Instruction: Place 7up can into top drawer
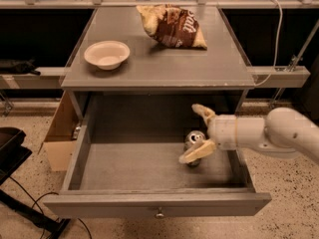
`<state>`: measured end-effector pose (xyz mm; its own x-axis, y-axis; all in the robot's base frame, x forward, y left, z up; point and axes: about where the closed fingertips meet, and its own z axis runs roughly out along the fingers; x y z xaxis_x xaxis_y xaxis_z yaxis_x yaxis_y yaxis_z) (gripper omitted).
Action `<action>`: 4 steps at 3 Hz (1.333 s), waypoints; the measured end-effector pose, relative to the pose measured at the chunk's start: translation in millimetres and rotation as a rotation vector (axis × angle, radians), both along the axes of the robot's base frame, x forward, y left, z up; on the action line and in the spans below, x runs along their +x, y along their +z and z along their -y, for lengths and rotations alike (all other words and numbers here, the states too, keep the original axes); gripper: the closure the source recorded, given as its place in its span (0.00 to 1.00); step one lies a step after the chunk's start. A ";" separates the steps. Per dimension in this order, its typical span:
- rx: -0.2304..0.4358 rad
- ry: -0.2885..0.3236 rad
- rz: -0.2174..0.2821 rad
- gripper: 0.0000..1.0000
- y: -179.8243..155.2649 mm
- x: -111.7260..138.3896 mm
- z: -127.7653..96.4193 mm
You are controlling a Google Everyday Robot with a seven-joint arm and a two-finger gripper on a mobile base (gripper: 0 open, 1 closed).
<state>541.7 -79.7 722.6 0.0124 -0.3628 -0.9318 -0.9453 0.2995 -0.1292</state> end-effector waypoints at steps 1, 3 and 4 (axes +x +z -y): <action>0.013 0.068 0.061 0.00 29.7 -17.7 17.9; -0.112 0.316 0.305 0.00 90.8 -100.6 52.2; -0.189 0.413 0.400 0.00 104.2 -138.0 48.3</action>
Offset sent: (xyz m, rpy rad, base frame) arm -0.0904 -0.0760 0.1037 -0.0520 -0.3043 0.2732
